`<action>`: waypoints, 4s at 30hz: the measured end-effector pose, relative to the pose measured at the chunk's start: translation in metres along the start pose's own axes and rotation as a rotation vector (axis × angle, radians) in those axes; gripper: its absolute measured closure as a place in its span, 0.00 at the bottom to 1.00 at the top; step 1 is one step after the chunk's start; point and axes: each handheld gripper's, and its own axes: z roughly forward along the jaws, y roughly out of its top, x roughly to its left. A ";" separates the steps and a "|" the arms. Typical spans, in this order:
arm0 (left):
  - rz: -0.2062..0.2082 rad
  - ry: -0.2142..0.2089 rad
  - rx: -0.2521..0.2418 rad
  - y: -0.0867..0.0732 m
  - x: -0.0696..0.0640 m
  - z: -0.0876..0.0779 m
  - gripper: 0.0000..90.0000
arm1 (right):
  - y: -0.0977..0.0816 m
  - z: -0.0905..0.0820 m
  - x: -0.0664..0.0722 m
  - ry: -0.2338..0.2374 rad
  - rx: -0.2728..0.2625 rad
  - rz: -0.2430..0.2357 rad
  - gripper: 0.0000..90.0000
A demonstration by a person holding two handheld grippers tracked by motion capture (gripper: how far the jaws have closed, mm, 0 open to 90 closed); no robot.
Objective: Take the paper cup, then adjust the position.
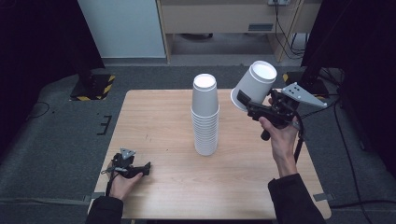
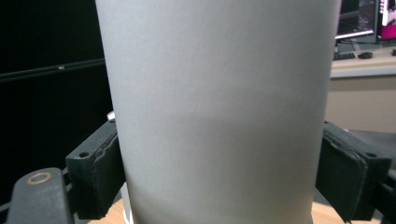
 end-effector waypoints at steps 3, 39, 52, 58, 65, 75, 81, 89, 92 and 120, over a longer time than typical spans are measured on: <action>0.000 0.000 0.000 0.000 0.000 0.000 0.00 | -0.008 -0.009 -0.006 -0.013 0.010 0.012 0.16; 0.018 -0.046 -0.258 0.006 -0.003 -0.024 0.25 | -0.095 -0.061 -0.046 -0.073 0.080 0.163 0.15; 0.078 -0.135 -0.414 0.015 -0.025 -0.038 0.28 | -0.110 -0.067 -0.044 -0.068 0.095 0.199 0.15; 0.113 -0.172 -0.530 0.020 -0.040 -0.044 0.27 | -0.115 -0.068 -0.042 -0.064 0.093 0.227 0.15; 0.120 -0.224 -0.608 0.024 -0.059 -0.049 0.24 | -0.118 -0.069 -0.040 -0.053 0.080 0.284 0.15; 0.172 -0.290 -0.638 0.029 -0.092 -0.047 0.24 | -0.121 -0.072 -0.030 -0.050 0.062 0.323 0.15; 0.194 -0.323 -0.660 0.032 -0.106 -0.047 0.24 | -0.125 -0.073 -0.030 -0.055 0.045 0.378 0.15; 0.217 -0.397 -0.690 0.036 -0.133 -0.045 0.25 | -0.131 -0.074 -0.029 -0.063 0.034 0.451 0.15; 0.232 -0.417 -0.687 0.037 -0.144 -0.042 0.25 | -0.133 -0.074 -0.030 -0.066 0.034 0.473 0.15; 0.257 -0.538 -0.740 0.062 -0.204 -0.025 0.32 | -0.146 -0.069 -0.021 -0.054 0.046 0.576 0.15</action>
